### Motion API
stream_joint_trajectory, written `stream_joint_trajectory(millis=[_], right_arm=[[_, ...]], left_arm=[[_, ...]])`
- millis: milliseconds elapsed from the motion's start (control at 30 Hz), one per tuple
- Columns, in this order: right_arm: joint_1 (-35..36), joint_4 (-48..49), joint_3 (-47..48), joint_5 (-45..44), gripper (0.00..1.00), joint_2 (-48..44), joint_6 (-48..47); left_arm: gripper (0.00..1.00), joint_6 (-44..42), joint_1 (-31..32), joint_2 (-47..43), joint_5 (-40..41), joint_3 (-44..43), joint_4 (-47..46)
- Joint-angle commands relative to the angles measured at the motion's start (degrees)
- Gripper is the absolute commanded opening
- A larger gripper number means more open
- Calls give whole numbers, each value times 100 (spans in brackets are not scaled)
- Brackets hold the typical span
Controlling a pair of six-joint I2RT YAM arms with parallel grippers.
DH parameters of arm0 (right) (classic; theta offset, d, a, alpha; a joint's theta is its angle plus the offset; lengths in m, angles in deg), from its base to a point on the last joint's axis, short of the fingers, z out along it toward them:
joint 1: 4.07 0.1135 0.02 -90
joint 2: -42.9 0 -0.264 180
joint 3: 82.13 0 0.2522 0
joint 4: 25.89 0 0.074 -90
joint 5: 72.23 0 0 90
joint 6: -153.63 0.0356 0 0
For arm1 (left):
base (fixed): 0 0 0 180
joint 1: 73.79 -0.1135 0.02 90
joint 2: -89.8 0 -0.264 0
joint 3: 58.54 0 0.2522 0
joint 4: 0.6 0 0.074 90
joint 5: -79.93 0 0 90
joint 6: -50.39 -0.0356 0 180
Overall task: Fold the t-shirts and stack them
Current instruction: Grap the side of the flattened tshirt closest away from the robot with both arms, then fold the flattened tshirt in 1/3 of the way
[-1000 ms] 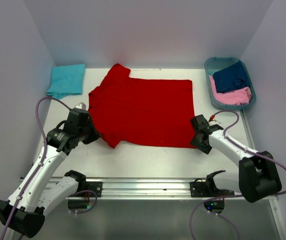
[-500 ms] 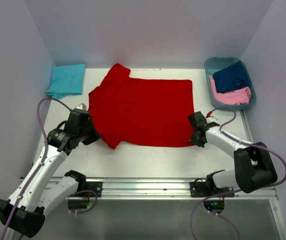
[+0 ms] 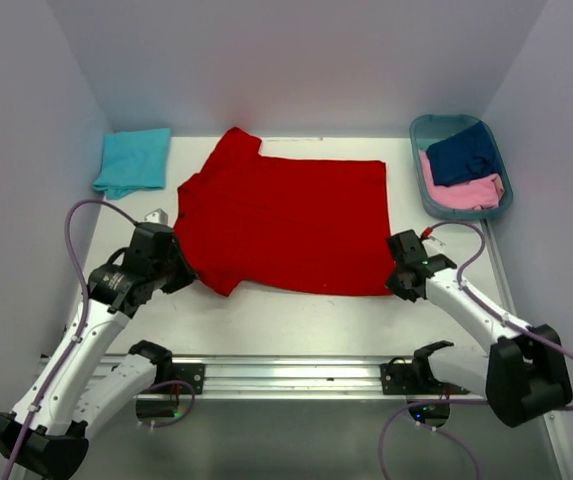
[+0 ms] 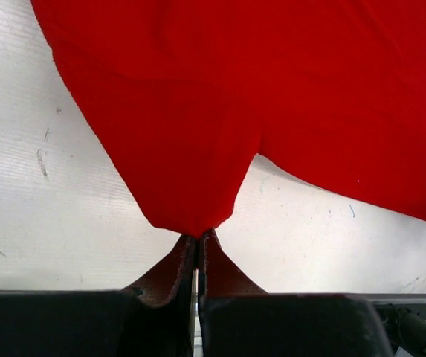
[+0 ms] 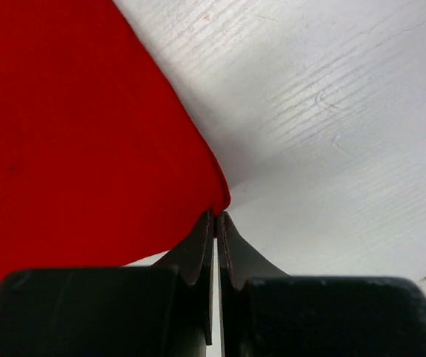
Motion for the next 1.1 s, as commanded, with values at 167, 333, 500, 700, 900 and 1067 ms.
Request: stream_joint_trajectory(millis=[167,333,500,700,900,1067], right_arm=[[-4,-1392,155,237,0,-1400,-232],[-4,-1789,419,298,0,-1604,-338],[-4,-1798,560,237,0,-1569,-373],[-22,-1096,928,26,0,-867,-478],[-40,-497,1613,-273,0,469,-698],[-110,-277,2054,-519,0,1303,-944]], left_arm=[[0,6,32,-330,-55,-352,629],[0,120,41,-558,-249,-502,1139],[0,191,32,-708,-258,-511,1246],[0,-72,32,-428,92,226,52],[0,-679,23,600,751,333,-1153],[0,-1074,6,1453,1156,-228,-1523]])
